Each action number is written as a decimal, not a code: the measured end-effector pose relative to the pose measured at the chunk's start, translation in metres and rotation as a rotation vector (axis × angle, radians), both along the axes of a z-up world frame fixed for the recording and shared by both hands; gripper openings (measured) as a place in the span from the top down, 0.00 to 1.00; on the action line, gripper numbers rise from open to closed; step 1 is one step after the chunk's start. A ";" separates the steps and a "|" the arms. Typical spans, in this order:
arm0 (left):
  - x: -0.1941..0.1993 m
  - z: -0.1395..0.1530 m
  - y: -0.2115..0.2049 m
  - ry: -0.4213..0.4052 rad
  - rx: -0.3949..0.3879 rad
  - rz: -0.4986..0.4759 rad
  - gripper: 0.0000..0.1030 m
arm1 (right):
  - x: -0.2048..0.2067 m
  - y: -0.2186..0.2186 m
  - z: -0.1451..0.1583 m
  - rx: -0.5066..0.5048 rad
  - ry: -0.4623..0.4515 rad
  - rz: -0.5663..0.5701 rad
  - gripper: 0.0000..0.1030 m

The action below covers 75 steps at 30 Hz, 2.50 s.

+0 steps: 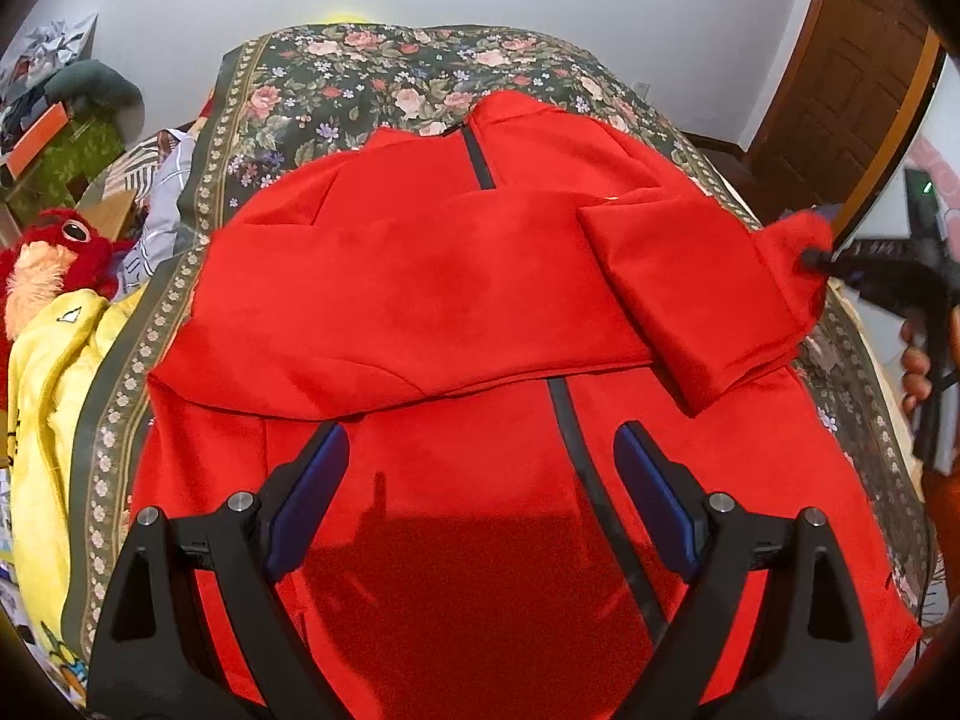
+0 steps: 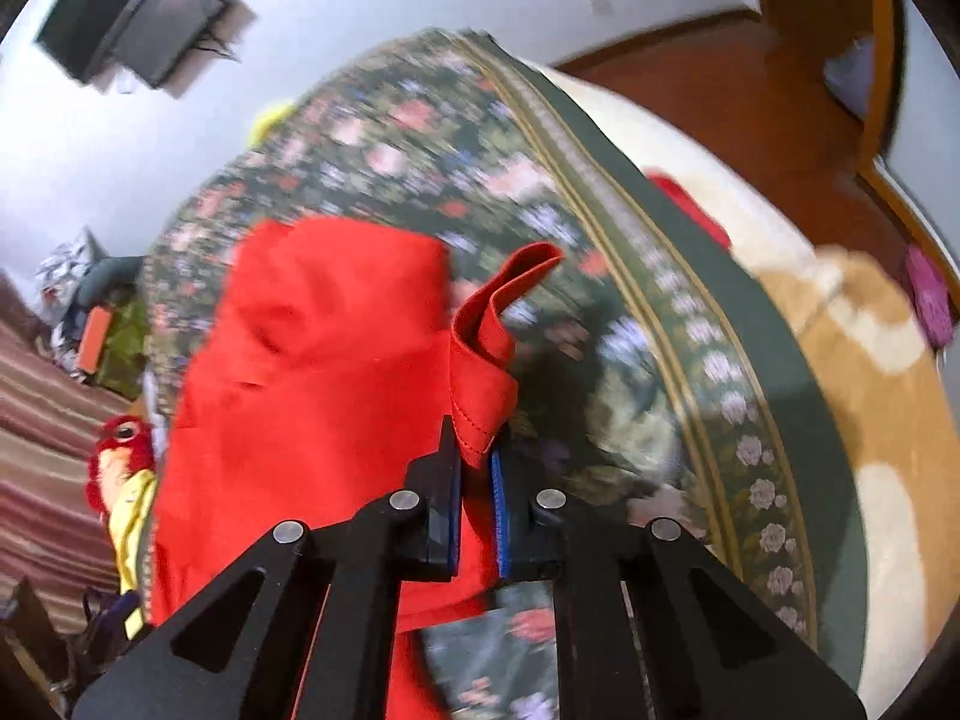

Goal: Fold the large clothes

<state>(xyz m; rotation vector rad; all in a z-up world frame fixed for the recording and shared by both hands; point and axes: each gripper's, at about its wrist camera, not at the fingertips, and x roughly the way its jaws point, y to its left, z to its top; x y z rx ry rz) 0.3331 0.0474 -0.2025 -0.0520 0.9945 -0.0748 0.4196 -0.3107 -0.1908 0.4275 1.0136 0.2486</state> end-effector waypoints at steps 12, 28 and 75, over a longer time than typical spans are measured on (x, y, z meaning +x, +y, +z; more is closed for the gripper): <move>-0.030 0.022 0.046 -0.072 -0.066 0.073 0.13 | -0.020 0.142 0.101 0.046 -0.191 0.312 0.93; -0.102 0.018 0.169 -0.096 -0.129 0.288 0.13 | -0.057 0.356 0.018 0.038 0.054 0.672 0.93; -0.023 -0.075 0.128 0.155 -0.304 0.399 0.70 | -0.072 0.062 -0.011 -0.178 0.088 0.256 0.42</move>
